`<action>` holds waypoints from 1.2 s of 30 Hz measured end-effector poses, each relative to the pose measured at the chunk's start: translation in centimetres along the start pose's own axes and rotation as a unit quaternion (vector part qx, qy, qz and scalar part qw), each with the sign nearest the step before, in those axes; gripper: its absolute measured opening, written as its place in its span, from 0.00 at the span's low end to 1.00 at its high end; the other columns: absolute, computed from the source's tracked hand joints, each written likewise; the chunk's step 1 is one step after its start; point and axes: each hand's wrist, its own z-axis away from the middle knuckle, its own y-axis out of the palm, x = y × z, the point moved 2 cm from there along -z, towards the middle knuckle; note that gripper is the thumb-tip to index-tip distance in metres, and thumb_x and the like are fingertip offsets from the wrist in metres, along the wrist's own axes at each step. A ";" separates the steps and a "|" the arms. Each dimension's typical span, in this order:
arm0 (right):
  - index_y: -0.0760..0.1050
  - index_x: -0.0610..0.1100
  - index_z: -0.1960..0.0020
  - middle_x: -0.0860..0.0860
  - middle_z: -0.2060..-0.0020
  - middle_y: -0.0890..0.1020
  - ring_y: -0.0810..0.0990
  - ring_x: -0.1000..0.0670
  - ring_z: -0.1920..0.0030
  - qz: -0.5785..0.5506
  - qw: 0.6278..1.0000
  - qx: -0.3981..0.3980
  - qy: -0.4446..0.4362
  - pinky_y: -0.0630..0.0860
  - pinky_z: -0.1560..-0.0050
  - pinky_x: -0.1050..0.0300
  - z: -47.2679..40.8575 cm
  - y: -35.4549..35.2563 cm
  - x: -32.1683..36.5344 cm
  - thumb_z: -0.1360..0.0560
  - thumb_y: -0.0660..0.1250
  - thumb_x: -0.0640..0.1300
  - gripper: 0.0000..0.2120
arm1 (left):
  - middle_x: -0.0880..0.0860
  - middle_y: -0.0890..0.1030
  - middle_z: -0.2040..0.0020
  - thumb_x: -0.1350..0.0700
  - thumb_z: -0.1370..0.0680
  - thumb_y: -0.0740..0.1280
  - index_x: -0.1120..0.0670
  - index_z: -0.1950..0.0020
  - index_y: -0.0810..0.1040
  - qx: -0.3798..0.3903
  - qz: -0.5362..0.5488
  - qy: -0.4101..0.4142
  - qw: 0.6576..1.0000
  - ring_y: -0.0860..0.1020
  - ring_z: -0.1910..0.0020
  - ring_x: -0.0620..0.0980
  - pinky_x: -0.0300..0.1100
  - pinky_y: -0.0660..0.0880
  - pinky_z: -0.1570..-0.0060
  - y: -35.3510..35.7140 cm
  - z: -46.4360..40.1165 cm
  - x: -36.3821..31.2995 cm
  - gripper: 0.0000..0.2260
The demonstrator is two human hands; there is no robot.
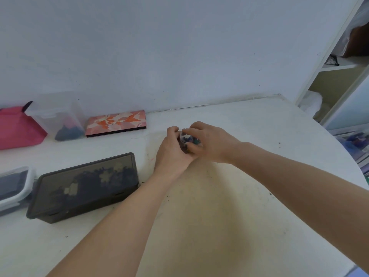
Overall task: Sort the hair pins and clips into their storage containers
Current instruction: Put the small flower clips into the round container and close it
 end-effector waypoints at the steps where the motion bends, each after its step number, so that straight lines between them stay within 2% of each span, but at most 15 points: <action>1: 0.73 0.52 0.34 0.50 0.42 0.75 0.77 0.46 0.50 0.003 1.000 -0.008 0.000 0.75 0.49 0.50 0.2 0.4 0.0 0.21 0.60 0.52 0.16 | 0.41 0.77 0.40 0.45 0.31 0.74 0.49 0.30 0.60 -0.005 -0.007 0.002 1.000 0.76 0.47 0.43 0.34 0.68 0.61 0.0 -0.1 0.0 0.35; 4: 0.71 0.48 0.34 0.48 0.42 0.74 0.76 0.46 0.48 0.040 0.999 -0.031 -0.016 0.75 0.51 0.50 0.7 1.1 0.1 0.19 0.58 0.51 0.16 | 0.42 0.76 0.39 0.46 0.31 0.74 0.51 0.30 0.60 -0.009 -0.018 0.009 1.000 0.76 0.44 0.45 0.38 0.68 0.55 0.1 -0.1 0.1 0.35; 9: 0.60 0.50 0.27 0.48 0.41 0.70 0.76 0.45 0.48 0.140 0.990 0.021 -0.008 0.75 0.53 0.49 -0.4 0.6 0.1 0.18 0.49 0.57 0.23 | 0.39 0.76 0.42 0.44 0.31 0.73 0.48 0.33 0.60 -0.007 -0.023 0.008 1.000 0.77 0.49 0.43 0.36 0.69 0.62 0.0 0.1 -0.1 0.33; 14: 0.46 0.51 0.20 0.51 0.26 0.59 0.61 0.47 0.28 -0.001 0.996 0.075 0.054 0.64 0.31 0.48 -0.4 1.7 0.2 0.18 0.45 0.56 0.28 | 0.41 0.77 0.41 0.45 0.31 0.73 0.48 0.32 0.60 0.007 -0.026 0.013 1.000 0.77 0.47 0.45 0.38 0.70 0.59 0.0 0.0 0.1 0.33; 21: 0.49 0.54 0.21 0.54 0.24 0.56 0.63 0.48 0.28 -0.036 0.991 0.100 0.085 0.64 0.31 0.46 -0.8 2.1 0.1 0.20 0.45 0.59 0.29 | 0.40 0.77 0.46 0.45 0.30 0.72 0.46 0.33 0.61 0.022 -0.016 0.023 0.999 0.77 0.51 0.42 0.36 0.70 0.61 -0.1 0.3 -0.1 0.31; 23: 0.60 0.55 0.25 0.56 0.28 0.62 0.67 0.53 0.34 -0.132 0.978 0.113 0.113 0.64 0.33 0.49 -0.9 2.1 0.1 0.23 0.44 0.64 0.30 | 0.36 0.75 0.50 0.46 0.29 0.72 0.47 0.33 0.62 0.029 -0.003 0.016 0.999 0.75 0.52 0.39 0.34 0.69 0.60 -0.4 0.5 -0.3 0.29; 25: 0.75 0.52 0.42 0.54 0.46 0.75 0.73 0.56 0.51 -0.307 0.935 0.068 0.162 0.66 0.42 0.54 -0.8 1.9 0.0 0.21 0.48 0.64 0.24 | 0.37 0.75 0.49 0.50 0.24 0.68 0.48 0.33 0.64 0.034 0.020 0.008 0.999 0.75 0.50 0.42 0.38 0.70 0.56 -0.5 0.6 -0.4 0.22; 26: 0.77 0.49 0.44 0.52 0.53 0.75 0.72 0.55 0.55 -0.369 0.911 0.038 0.182 0.66 0.45 0.56 -0.8 1.7 0.0 0.19 0.49 0.61 0.23 | 0.40 0.76 0.45 0.52 0.21 0.64 0.49 0.32 0.65 0.034 0.029 0.006 0.999 0.74 0.46 0.44 0.41 0.70 0.52 -0.7 0.6 -0.5 0.18; 27: 0.75 0.49 0.36 0.53 0.53 0.76 0.73 0.56 0.52 -0.404 0.893 0.011 0.198 0.66 0.43 0.58 -0.5 1.6 0.0 0.17 0.48 0.57 0.22 | 0.43 0.76 0.41 0.53 0.19 0.60 0.50 0.32 0.67 0.031 0.038 0.005 0.999 0.73 0.44 0.44 0.41 0.68 0.48 -0.9 0.5 -0.6 0.15; 28: 0.68 0.51 0.28 0.55 0.49 0.77 0.73 0.57 0.45 -0.427 0.879 -0.016 0.212 0.64 0.38 0.60 -0.1 1.6 0.0 0.16 0.47 0.55 0.22 | 0.45 0.76 0.40 0.54 0.18 0.57 0.50 0.33 0.70 0.023 0.048 0.004 0.999 0.73 0.42 0.44 0.40 0.67 0.46 -0.9 0.5 -0.7 0.14; 29: 0.63 0.51 0.24 0.57 0.43 0.78 0.72 0.55 0.38 -0.437 0.870 -0.048 0.224 0.63 0.33 0.59 0.0 1.9 -0.3 0.16 0.47 0.54 0.23 | 0.45 0.77 0.41 0.54 0.17 0.55 0.51 0.36 0.72 0.012 0.057 0.003 0.998 0.73 0.42 0.45 0.40 0.66 0.46 -0.8 0.3 -0.8 0.13; 31: 0.65 0.44 0.25 0.49 0.33 0.75 0.71 0.48 0.31 -0.438 0.855 -0.111 0.255 0.65 0.30 0.55 0.3 2.2 -0.4 0.16 0.48 0.49 0.22 | 0.46 0.78 0.45 0.53 0.17 0.55 0.51 0.42 0.76 -0.004 0.061 -0.004 0.998 0.74 0.44 0.46 0.39 0.67 0.49 -0.6 0.0 -0.8 0.11; 32: 0.66 0.41 0.27 0.46 0.32 0.75 0.72 0.46 0.32 -0.428 0.853 -0.136 0.265 0.67 0.33 0.55 0.4 2.2 -0.3 0.16 0.50 0.46 0.21 | 0.46 0.79 0.46 0.53 0.17 0.56 0.51 0.43 0.76 -0.007 0.061 -0.010 0.998 0.75 0.45 0.46 0.39 0.67 0.50 -0.5 -0.2 -0.8 0.10; 34: 0.68 0.43 0.27 0.49 0.34 0.75 0.75 0.51 0.36 -0.400 0.861 -0.163 0.269 0.68 0.41 0.67 0.7 2.7 -0.1 0.17 0.51 0.41 0.20 | 0.47 0.80 0.47 0.54 0.19 0.59 0.51 0.45 0.76 -0.016 0.068 -0.022 0.997 0.76 0.46 0.46 0.38 0.69 0.51 -0.4 -0.6 -0.6 0.08; 36: 0.69 0.42 0.29 0.51 0.40 0.75 0.76 0.62 0.50 -0.400 0.859 -0.187 0.259 0.67 0.57 0.80 0.9 3.0 0.0 0.17 0.51 0.38 0.19 | 0.46 0.80 0.47 0.55 0.19 0.60 0.50 0.44 0.77 -0.024 0.073 -0.021 0.997 0.77 0.46 0.45 0.38 0.70 0.51 -0.4 -0.6 -0.6 0.08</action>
